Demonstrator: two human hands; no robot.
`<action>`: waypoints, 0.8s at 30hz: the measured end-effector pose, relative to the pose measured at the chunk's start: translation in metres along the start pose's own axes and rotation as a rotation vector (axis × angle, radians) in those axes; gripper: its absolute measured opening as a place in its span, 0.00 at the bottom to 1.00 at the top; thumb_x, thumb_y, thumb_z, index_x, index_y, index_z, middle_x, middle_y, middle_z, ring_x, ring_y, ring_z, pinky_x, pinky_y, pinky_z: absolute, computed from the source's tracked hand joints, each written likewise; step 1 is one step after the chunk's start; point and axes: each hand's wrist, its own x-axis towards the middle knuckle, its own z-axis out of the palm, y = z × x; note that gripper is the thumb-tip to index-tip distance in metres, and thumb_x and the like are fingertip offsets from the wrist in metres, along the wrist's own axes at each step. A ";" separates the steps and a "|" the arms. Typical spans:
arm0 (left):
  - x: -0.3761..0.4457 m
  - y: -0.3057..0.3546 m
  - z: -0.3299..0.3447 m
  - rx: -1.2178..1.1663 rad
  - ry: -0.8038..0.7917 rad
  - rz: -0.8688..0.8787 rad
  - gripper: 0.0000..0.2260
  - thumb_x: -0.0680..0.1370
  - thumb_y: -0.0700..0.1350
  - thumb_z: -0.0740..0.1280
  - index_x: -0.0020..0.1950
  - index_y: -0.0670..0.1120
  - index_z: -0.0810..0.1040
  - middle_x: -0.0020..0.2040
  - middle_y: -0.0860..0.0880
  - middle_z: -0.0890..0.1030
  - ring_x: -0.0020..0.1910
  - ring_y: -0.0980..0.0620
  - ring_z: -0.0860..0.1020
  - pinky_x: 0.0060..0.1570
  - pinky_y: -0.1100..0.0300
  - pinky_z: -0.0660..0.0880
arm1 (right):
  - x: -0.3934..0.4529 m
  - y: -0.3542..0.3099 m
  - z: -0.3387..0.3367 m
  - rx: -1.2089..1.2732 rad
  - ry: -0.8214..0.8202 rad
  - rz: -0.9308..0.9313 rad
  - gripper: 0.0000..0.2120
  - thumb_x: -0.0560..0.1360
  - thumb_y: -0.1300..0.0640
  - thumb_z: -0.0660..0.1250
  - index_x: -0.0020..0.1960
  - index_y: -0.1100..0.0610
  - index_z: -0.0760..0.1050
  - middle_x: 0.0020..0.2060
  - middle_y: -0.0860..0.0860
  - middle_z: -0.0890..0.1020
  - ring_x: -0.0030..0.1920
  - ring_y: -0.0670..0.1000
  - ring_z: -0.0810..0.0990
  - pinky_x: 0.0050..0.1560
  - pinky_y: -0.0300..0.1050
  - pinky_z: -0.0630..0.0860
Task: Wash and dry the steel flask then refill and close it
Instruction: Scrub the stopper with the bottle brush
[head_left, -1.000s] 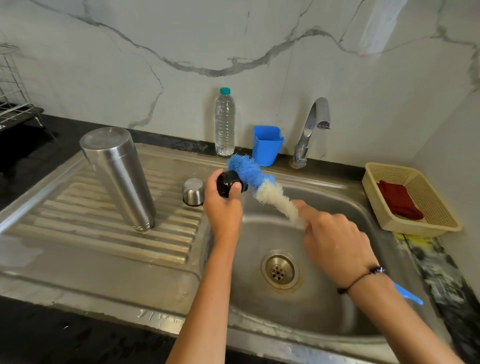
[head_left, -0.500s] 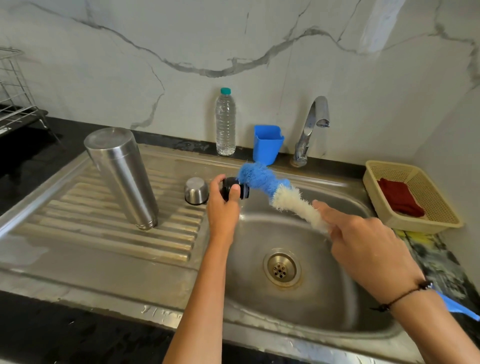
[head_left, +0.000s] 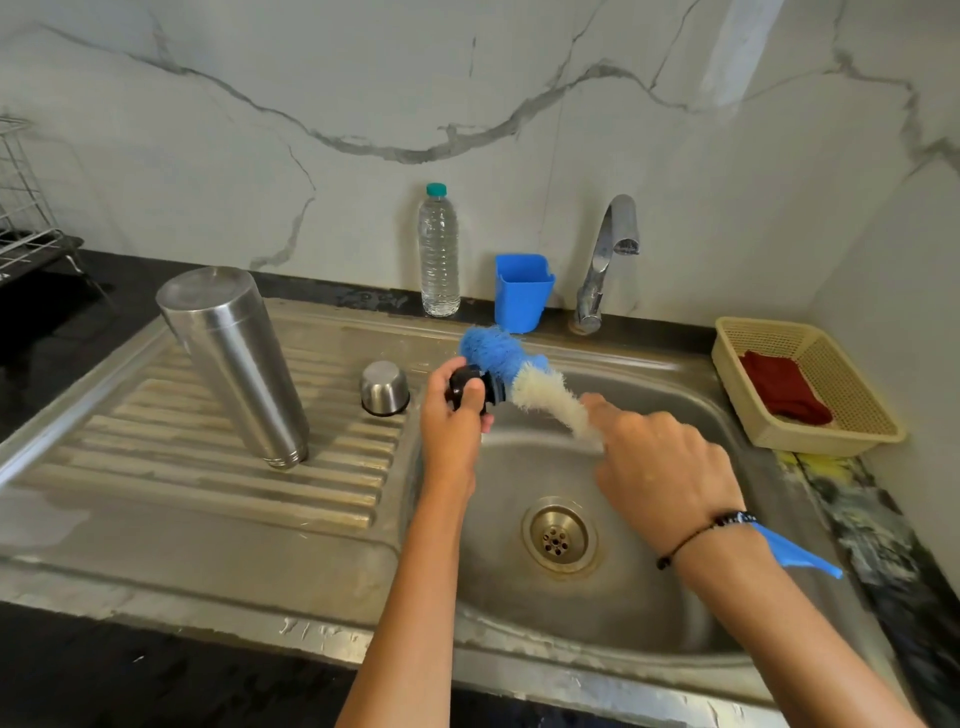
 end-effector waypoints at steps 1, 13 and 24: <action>0.000 -0.001 -0.001 0.001 0.038 -0.001 0.13 0.79 0.35 0.62 0.63 0.46 0.73 0.58 0.39 0.76 0.42 0.49 0.75 0.32 0.67 0.75 | -0.001 -0.001 0.001 -0.003 -0.007 -0.003 0.26 0.77 0.60 0.53 0.73 0.44 0.54 0.37 0.49 0.71 0.39 0.54 0.75 0.36 0.46 0.68; 0.000 -0.007 0.008 0.153 0.045 0.026 0.20 0.77 0.36 0.64 0.67 0.50 0.70 0.61 0.45 0.75 0.58 0.43 0.77 0.57 0.49 0.77 | 0.000 0.001 -0.004 -0.055 0.003 0.009 0.25 0.78 0.60 0.53 0.73 0.47 0.55 0.34 0.49 0.67 0.35 0.52 0.68 0.32 0.44 0.65; 0.005 0.001 0.000 -0.076 -0.017 -0.176 0.11 0.80 0.44 0.64 0.61 0.44 0.68 0.51 0.46 0.76 0.51 0.50 0.79 0.55 0.54 0.78 | -0.021 0.002 -0.002 -0.106 0.006 0.033 0.30 0.77 0.60 0.51 0.75 0.44 0.45 0.31 0.48 0.65 0.30 0.51 0.65 0.27 0.43 0.59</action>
